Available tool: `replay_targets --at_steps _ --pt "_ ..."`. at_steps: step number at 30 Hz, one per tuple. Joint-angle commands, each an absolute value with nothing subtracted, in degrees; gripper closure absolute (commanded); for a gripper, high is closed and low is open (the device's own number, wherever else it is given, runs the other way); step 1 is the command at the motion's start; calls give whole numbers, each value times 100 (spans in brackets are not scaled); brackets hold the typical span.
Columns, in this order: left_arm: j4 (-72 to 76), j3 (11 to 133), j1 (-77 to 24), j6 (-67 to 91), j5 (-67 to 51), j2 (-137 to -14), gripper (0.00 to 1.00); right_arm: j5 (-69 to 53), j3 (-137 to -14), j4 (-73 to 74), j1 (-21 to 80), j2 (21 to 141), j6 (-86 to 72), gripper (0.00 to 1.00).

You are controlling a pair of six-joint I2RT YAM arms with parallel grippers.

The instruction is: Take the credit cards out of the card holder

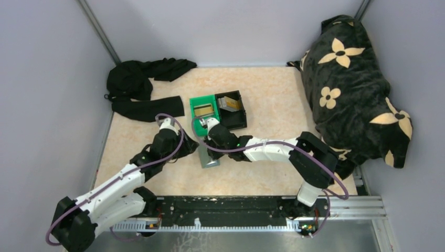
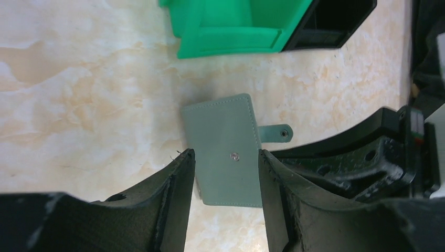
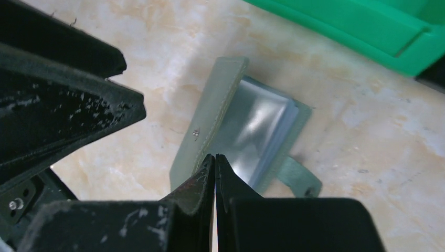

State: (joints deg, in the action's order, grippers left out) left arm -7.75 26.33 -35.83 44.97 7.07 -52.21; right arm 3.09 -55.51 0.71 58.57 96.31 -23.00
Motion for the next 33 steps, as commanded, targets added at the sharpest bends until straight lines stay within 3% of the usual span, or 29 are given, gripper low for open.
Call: replay_targets --at_steps 1,11,21,33 --pt "-1302 2874 -3543 4560 1448 -4734 45 97 -5989 -156 6122 9753 -2163 100" --pt "-1526 2800 -3542 4704 1912 -4088 43 -399 -6292 -454 6358 10452 -2192 100" --pt "-1155 2677 -3544 4876 1282 -5014 41 -887 -6360 -834 6334 11105 -2296 100" --pt "-1282 2404 -3542 5019 1008 -6129 48 -1025 -5926 -1253 6139 10808 -2471 100"
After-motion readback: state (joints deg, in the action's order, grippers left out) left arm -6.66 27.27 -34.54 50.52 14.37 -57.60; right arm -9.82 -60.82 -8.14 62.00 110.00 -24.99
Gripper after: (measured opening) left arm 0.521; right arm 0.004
